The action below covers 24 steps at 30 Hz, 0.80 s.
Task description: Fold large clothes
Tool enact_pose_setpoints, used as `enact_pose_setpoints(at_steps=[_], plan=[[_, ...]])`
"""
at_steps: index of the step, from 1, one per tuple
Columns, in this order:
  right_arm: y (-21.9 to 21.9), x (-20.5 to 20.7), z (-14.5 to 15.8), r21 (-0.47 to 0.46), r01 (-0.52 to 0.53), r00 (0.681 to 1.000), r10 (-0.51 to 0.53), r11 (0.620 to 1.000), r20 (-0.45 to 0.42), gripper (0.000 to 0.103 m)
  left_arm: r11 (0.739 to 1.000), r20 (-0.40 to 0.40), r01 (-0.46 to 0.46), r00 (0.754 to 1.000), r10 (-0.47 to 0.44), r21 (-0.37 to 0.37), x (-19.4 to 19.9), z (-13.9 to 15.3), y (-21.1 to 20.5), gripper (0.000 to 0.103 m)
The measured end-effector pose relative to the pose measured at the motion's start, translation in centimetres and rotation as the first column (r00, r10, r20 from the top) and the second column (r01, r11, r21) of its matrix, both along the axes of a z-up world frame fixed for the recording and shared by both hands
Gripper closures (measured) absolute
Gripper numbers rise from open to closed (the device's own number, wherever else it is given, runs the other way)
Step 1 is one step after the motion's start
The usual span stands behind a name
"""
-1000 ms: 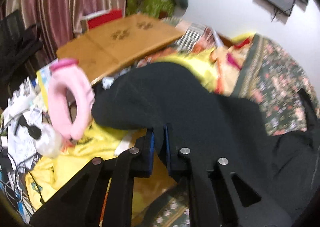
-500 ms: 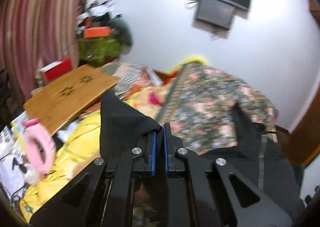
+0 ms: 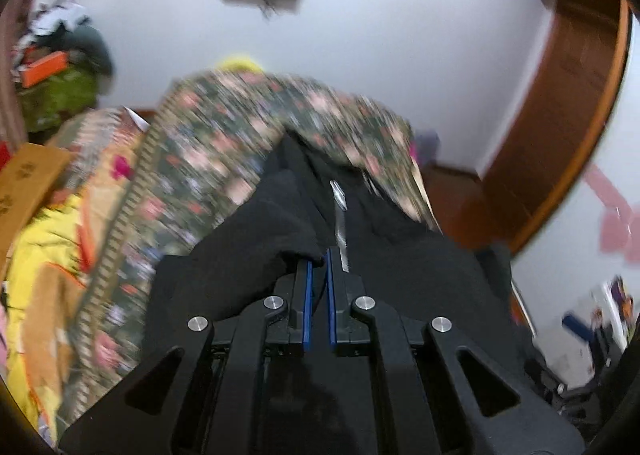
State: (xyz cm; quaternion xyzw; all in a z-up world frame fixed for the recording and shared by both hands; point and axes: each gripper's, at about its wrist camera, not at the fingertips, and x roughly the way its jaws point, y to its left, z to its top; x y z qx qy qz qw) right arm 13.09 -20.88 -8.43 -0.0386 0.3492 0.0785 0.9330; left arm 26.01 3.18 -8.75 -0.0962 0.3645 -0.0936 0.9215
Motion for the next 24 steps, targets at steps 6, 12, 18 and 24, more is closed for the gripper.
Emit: enact_pose_setpoints(at_steps=[6,12,18,24], plan=[[-0.7,-0.3,-1.0,-0.019,-0.004,1.000,0.004,1.000,-0.030,0.000,0.987,-0.138,0.145,0.981,-0.134,0.072,-0.8,-5.4,-5.3,0.098],[-0.5,-0.6,-1.4,-0.043,-0.020,0.999,0.018,0.999,-0.047,0.000,0.967,-0.244,0.227,0.950,-0.193,0.118,-2.2,-9.4,-7.6,0.098],[0.3,-0.4,-1.1,-0.060,-0.063,0.997,0.060,0.996,-0.053,0.000,0.962,-0.275,0.237,0.942,-0.193,0.136,-3.0,-9.9,-7.3,0.083],[2.0,0.3,0.0,-0.053,-0.118,0.992,0.117,0.992,-0.037,0.000,0.972,-0.205,0.175,0.968,-0.141,0.157,-4.1,-7.8,-5.0,0.052]])
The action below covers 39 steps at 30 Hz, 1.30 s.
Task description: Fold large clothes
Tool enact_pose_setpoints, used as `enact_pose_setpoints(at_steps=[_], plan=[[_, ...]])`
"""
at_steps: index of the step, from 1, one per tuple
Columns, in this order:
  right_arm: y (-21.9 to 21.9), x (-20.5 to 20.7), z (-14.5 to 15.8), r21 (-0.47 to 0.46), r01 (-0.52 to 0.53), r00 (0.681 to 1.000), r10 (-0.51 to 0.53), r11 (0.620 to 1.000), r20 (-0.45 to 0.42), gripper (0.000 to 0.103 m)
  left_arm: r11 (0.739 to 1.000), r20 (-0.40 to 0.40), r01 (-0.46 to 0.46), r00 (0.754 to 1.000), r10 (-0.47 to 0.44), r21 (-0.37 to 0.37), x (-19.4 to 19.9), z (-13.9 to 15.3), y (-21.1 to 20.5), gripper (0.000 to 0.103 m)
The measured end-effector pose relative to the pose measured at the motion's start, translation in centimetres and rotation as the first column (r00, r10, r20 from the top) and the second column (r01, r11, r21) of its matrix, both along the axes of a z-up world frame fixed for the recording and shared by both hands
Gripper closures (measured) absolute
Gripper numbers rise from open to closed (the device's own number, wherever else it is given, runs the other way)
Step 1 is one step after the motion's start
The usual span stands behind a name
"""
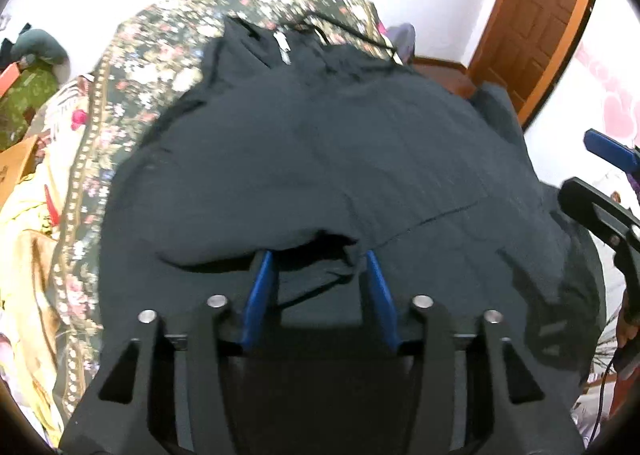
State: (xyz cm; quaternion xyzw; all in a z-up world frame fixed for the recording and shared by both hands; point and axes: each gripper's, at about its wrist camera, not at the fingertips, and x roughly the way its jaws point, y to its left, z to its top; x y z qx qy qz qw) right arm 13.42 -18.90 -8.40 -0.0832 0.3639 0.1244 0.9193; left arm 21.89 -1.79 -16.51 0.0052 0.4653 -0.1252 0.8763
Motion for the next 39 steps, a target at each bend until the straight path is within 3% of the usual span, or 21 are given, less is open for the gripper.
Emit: enact_pose_setpoints(at_steps=[6,10,15,23,27,29,32,34,36,37,39], plan=[[4.4,1.1,1.0,-0.024,-0.114,0.993,0.114,0.993,0.015,0.000,0.993,0.141,-0.100,0.986,0.090,0.062,-1.2,2.7,4.1,0.045],[8.0,1.9,0.9,-0.053,-0.215,0.976,0.216,0.975,0.004,0.000,0.981,0.194,-0.169,0.970,0.149,0.090,-1.6,3.6,7.6,0.042],[13.3,3.0,-0.8,-0.085,-0.352,0.936,0.348,0.932,-0.060,0.001,0.961,0.196,-0.261,0.951,0.241,0.086,-1.9,3.4,12.8,0.041],[20.2,4.8,-6.2,-0.154,-0.486,0.863,0.445,0.860,-0.240,0.004,0.927,0.145,-0.368,0.923,0.355,0.072,-3.0,1.3,18.2,0.041],[22.3,5.9,-8.9,-0.193,-0.511,0.835,0.430,0.838,-0.344,0.021,0.921,0.125,-0.385,0.918,0.376,0.062,-3.5,0.5,19.2,0.041],[22.8,6.2,-9.6,-0.211,-0.512,0.833,0.421,0.833,-0.361,0.023,0.921,0.118,-0.385,0.919,0.376,0.063,-3.6,0.1,19.3,0.041],[23.1,6.2,-9.7,-0.208,-0.515,0.830,0.424,0.831,-0.362,0.037,0.922,0.111,-0.381,0.922,0.372,0.068,-3.3,-0.4,19.1,0.041],[22.9,6.3,-9.6,-0.198,-0.509,0.833,0.422,0.838,-0.358,0.059,0.924,0.111,-0.376,0.923,0.368,0.069,-3.2,-0.5,18.8,0.041],[22.5,6.8,-9.6,-0.183,-0.493,0.840,0.409,0.851,-0.357,0.068,0.926,0.113,-0.372,0.925,0.364,0.068,-3.2,-0.5,18.5,0.041],[22.2,7.1,-9.5,-0.159,-0.487,0.838,0.409,0.859,-0.361,0.079,0.928,0.116,-0.368,0.926,0.360,0.064,-3.2,-0.4,18.3,0.041],[21.6,7.5,-9.0,-0.122,-0.474,0.838,0.404,0.872,-0.366,0.090,0.931,0.126,-0.360,0.928,0.351,0.062,-3.3,-0.1,17.9,0.041]])
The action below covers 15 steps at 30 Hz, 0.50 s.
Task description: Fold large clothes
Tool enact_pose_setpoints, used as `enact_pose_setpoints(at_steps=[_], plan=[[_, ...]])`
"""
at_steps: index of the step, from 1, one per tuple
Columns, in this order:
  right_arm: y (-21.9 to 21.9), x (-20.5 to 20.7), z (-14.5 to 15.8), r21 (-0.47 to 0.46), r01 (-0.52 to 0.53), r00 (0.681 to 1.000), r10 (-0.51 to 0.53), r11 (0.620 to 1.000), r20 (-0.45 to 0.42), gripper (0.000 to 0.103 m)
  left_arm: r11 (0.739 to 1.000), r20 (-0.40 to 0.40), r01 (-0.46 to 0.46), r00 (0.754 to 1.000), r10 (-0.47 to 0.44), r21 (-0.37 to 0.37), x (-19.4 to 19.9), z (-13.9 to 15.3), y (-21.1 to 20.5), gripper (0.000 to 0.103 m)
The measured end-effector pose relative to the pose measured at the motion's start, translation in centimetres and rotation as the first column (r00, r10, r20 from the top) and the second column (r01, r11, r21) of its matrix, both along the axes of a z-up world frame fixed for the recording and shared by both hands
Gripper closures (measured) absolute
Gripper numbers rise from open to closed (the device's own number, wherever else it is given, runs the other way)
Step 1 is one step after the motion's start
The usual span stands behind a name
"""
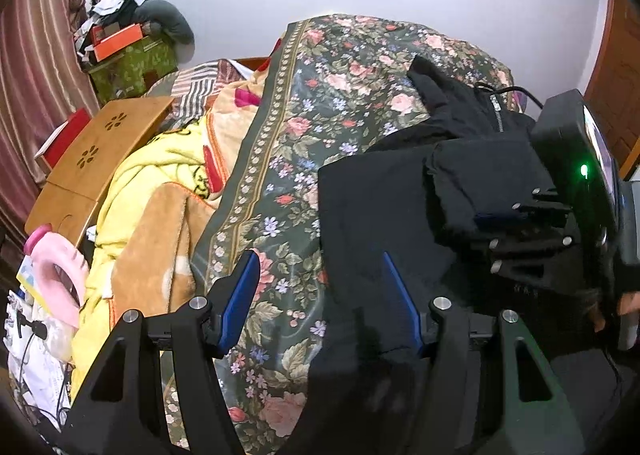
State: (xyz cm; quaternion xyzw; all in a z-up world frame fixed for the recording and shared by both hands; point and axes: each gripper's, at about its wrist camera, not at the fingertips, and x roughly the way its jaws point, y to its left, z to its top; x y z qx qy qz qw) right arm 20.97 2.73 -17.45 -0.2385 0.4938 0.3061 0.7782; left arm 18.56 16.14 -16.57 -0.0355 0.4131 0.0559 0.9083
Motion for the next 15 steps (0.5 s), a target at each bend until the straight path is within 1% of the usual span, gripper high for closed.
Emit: enact_pose_setpoints(at_steps=[4,7,9,15], plan=[[-1.9,0.1,2.5,0.104,0.052,0.998,-0.055,0.993,0.019,0.093,0.999,0.020,0.020,1.000,-0.021,0.026,-0.2,0.8,-1.1,0.041],[-4.2,0.3,4.9,0.198,0.103,0.994,-0.108,0.975,0.012,0.094,0.999,0.027,0.033,0.999,-0.034,0.028,0.0,1.3,-1.9,0.041],[-5.9,0.4,6.7,0.256,0.134,0.989,-0.144,0.957,0.020,0.095,0.999,0.033,0.038,0.999,-0.039,0.026,0.1,1.6,-2.3,0.041],[-10.6,-0.4,11.4,0.382,0.197,0.969,-0.239,0.903,0.065,0.096,0.997,0.056,0.063,0.996,-0.065,0.034,0.1,2.7,-4.1,0.041]])
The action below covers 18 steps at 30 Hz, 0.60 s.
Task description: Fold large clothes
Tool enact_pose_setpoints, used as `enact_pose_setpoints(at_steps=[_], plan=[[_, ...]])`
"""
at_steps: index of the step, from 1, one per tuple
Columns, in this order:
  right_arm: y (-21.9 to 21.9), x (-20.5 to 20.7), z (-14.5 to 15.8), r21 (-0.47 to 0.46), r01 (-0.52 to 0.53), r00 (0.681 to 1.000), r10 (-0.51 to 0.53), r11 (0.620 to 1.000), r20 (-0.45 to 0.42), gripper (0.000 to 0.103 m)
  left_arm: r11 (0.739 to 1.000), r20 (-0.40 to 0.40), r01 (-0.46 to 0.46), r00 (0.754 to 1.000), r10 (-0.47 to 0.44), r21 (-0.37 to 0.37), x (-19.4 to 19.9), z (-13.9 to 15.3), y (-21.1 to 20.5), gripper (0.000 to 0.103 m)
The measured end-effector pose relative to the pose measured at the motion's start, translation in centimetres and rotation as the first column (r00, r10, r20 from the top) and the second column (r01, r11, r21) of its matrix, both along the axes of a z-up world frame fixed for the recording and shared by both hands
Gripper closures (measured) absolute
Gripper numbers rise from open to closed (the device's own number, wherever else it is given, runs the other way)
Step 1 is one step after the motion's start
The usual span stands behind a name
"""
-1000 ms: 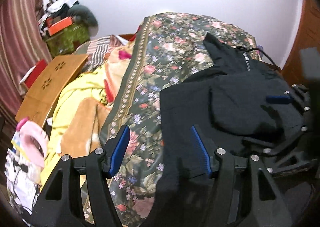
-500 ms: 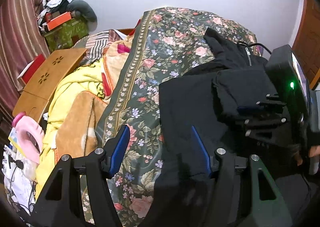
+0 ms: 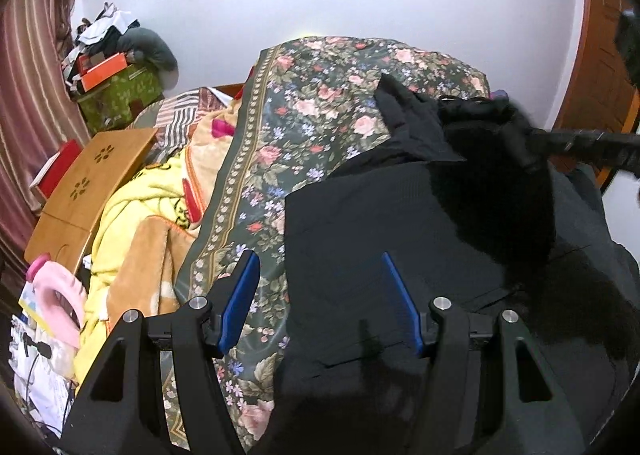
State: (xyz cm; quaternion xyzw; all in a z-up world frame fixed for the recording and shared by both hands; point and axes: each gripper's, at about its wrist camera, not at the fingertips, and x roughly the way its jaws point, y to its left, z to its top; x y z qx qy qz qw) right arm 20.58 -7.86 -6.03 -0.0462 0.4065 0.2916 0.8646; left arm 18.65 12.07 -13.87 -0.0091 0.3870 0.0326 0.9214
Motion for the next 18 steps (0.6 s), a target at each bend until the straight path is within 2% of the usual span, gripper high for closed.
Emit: enact_pose_setpoints(at_steps=[5,9,15,18], plan=[[-4.2,-0.9,1.6,0.066,0.082,0.996,-0.084,0.994,0.025,0.098,1.000,0.008,0.024,1.000,-0.025,0.013,0.1,0.6,-1.6,0.041],[-8.7,-1.4,1.1,0.120,0.183,0.983,-0.182,0.976,-0.013,0.098,0.999,0.000,0.041,0.999,-0.041,0.001,0.3,0.6,-2.6,0.041],[-13.0,-2.0,-1.1,0.113,0.269,0.961,-0.260,0.956,-0.089,0.098,0.997,-0.038,0.071,0.997,-0.072,-0.008,1.2,-0.3,-4.4,0.041],[-13.7,-2.5,-2.3,0.037,0.311,0.949,-0.309,0.950,-0.065,0.097,0.995,-0.083,0.074,0.993,-0.079,-0.064,2.0,-1.3,-4.9,0.041]])
